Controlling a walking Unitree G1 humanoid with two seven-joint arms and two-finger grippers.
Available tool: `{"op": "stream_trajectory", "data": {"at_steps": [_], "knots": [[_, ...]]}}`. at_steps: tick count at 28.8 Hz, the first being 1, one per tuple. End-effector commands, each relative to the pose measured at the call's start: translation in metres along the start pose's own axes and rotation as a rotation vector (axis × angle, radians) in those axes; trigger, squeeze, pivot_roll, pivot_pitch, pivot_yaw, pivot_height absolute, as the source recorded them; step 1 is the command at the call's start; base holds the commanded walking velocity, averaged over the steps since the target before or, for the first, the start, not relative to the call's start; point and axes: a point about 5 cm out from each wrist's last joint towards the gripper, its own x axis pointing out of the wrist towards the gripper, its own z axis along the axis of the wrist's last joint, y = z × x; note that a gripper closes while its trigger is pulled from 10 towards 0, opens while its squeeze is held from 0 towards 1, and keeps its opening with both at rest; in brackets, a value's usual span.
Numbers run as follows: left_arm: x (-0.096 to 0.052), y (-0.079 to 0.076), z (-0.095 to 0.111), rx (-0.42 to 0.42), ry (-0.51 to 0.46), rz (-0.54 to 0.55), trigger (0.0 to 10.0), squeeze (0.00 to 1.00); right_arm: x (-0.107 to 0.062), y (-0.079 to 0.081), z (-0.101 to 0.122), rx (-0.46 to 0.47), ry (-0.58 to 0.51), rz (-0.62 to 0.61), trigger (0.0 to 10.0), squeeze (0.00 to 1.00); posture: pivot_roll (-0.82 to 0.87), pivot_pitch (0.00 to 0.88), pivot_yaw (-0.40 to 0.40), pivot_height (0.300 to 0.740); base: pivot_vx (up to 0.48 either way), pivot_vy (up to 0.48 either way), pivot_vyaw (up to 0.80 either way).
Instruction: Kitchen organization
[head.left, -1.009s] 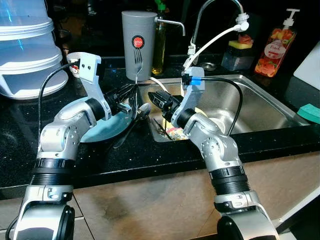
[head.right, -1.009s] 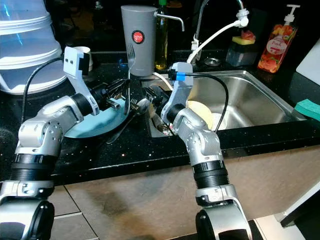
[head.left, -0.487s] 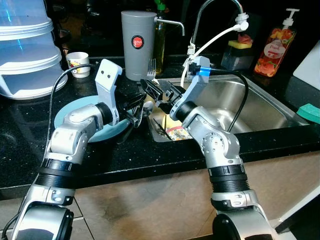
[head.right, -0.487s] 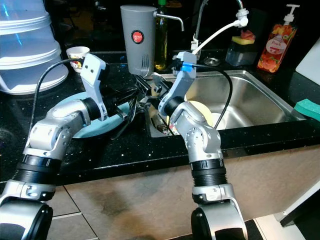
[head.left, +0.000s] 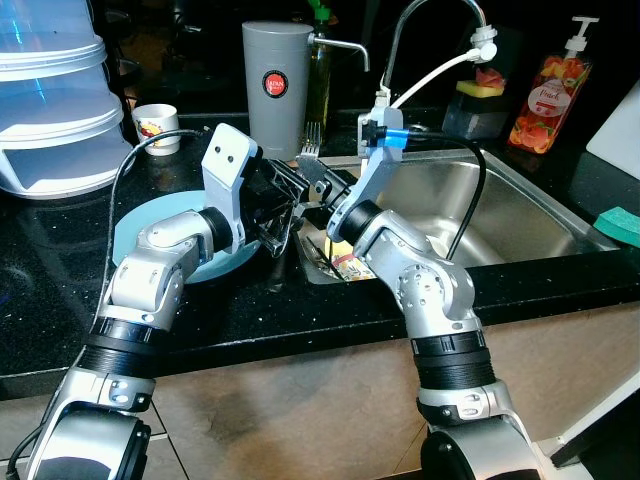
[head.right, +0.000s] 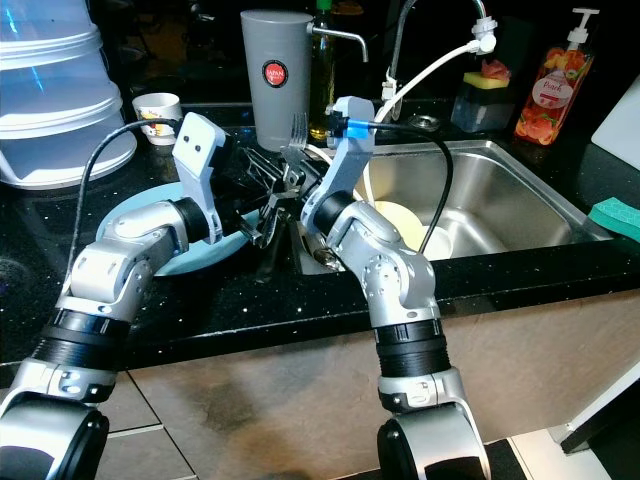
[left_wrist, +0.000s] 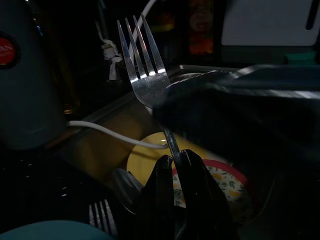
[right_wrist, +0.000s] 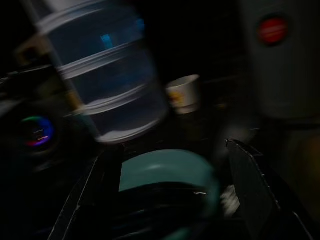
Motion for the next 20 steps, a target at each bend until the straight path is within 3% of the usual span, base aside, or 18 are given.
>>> {"op": "stream_trajectory", "data": {"at_steps": [1,5,9,20], "knots": [[0.001,0.001,0.004,0.023,-0.017,0.019,0.0,0.00,-0.001,-0.009,0.012,-0.023,-0.064,-0.062,10.0,0.00,0.09,0.064,0.002,0.740,0.000,0.000,0.00],[-0.001,0.010,0.007,0.030,-0.041,0.078,0.0,0.00,-0.002,-0.014,0.023,-0.013,-0.126,-0.087,10.0,0.00,0.09,0.055,0.000,0.740,0.000,0.000,0.00],[-0.004,0.017,0.014,0.041,-0.072,0.095,0.0,0.00,-0.003,-0.016,0.020,-0.020,-0.098,-0.094,10.0,0.00,0.09,0.050,0.001,0.740,0.000,0.000,0.00],[0.000,-0.003,0.013,0.030,-0.097,-0.017,0.0,0.00,0.000,-0.009,0.006,-0.008,-0.035,-0.060,10.0,0.00,0.09,0.053,0.001,0.740,0.000,0.000,0.00]]}}
